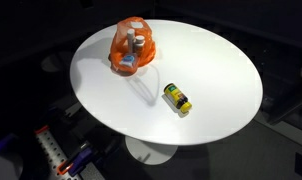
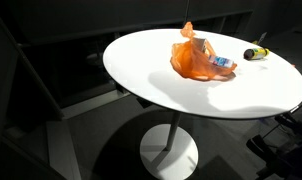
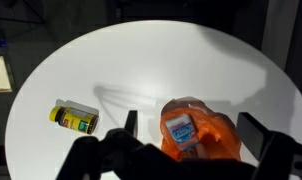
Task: Take the white and blue bottle out of the plastic bag and put it on the table
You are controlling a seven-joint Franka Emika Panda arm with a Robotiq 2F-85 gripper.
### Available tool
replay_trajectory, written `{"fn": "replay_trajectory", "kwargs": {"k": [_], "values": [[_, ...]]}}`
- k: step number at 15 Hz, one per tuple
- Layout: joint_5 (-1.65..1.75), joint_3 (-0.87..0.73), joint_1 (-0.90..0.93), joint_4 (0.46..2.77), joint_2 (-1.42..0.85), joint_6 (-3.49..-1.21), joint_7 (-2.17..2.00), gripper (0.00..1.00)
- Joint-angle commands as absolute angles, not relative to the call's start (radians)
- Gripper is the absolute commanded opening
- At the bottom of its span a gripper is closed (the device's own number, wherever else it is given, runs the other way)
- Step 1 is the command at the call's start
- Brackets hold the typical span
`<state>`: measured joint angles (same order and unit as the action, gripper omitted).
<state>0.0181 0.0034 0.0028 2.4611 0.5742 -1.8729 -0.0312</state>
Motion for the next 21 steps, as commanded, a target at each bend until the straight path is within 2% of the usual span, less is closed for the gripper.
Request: {"fn": "replay_trajectory", "kwargs": {"k": [1,14,21], "values": [[0.018,0.017,0.0,2.35,0.477,-1.852,-0.047,1.0],[0.037,0.031,0.032,2.086,0.119,-1.972,0.078,1.0],[0.03,0.029,0.027,1.984,0.018,-1.951,0.161,1.0]]}}
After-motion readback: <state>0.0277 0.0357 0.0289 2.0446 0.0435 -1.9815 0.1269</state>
